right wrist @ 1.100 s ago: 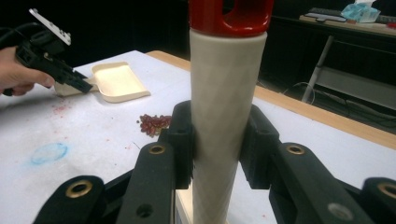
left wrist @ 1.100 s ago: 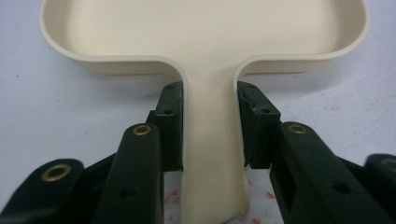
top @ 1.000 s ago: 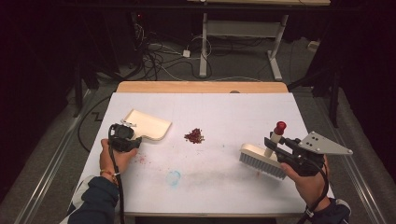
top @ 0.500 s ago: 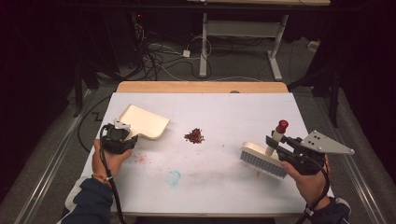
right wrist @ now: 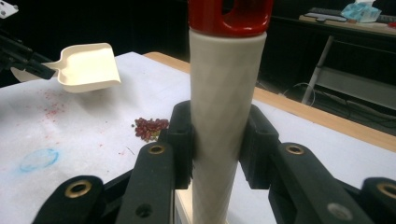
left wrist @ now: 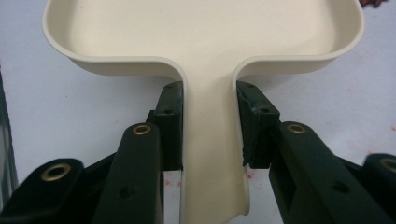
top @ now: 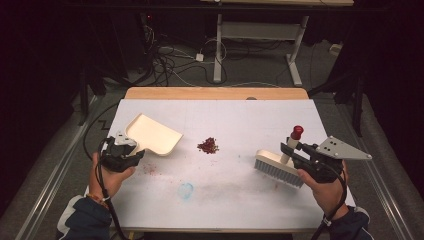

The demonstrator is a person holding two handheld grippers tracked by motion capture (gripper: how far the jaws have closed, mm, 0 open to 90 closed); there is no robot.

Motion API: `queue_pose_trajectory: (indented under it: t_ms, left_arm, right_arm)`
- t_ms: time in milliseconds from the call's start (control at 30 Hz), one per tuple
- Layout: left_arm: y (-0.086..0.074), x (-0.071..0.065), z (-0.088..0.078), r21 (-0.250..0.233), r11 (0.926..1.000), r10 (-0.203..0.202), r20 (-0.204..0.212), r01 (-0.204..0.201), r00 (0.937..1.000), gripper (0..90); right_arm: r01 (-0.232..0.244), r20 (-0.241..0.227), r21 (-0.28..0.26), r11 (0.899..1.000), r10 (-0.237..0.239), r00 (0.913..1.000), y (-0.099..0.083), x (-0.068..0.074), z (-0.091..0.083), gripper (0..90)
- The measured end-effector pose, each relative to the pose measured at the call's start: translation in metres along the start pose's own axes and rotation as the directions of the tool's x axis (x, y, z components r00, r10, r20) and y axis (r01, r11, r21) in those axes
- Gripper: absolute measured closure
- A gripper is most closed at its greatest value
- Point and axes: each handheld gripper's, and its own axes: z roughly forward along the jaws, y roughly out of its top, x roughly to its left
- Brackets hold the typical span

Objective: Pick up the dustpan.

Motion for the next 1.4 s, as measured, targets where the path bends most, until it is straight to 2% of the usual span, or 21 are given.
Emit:
queue_pose_trajectory:
  t_ms: [367, 667, 900, 967, 1267, 1400]
  left_arm:
    - [-0.011, -0.018, -0.009, 0.003, 0.9989, 0.047, 0.042, -0.048, 0.998, 63.9]
    - [-0.023, -0.029, -0.016, 0.008, 0.9979, 0.063, 0.069, -0.064, 0.9956, 63.9]
    - [-0.027, -0.039, -0.018, 0.02, 0.9956, 0.089, 0.102, -0.091, 0.9908, 63.9]
    - [-0.028, -0.041, -0.017, 0.026, 0.9943, 0.1, 0.111, -0.103, 0.9888, 63.9]
    - [-0.033, -0.041, -0.018, 0.035, 0.9942, 0.096, 0.139, -0.102, 0.9857, 63.9]
    - [-0.034, -0.044, -0.019, 0.039, 0.9926, 0.107, 0.158, -0.115, 0.9816, 63.8]
  right_arm:
    - [0.004, -0.01, -0.012, 1.0, -0.004, 0.9999, 0.003, 0.0, 0.006, 69.9]
    - [0.009, -0.03, -0.011, 1.0, -0.01, 0.9995, 0.005, 0.002, 0.015, 69.9]
    - [0.011, -0.033, -0.01, 1.0, -0.011, 0.9994, 0.005, 0.003, 0.017, 69.9]
    - [0.015, -0.032, -0.009, 1.0, -0.015, 0.9994, 0.005, 0.003, 0.016, 69.9]
    - [0.008, -0.026, -0.004, 1.0, -0.008, 0.9996, 0.004, 0.002, 0.017, 69.9]
    - [0.007, -0.026, -0.005, 1.0, -0.007, 0.9996, 0.004, 0.003, 0.018, 69.9]
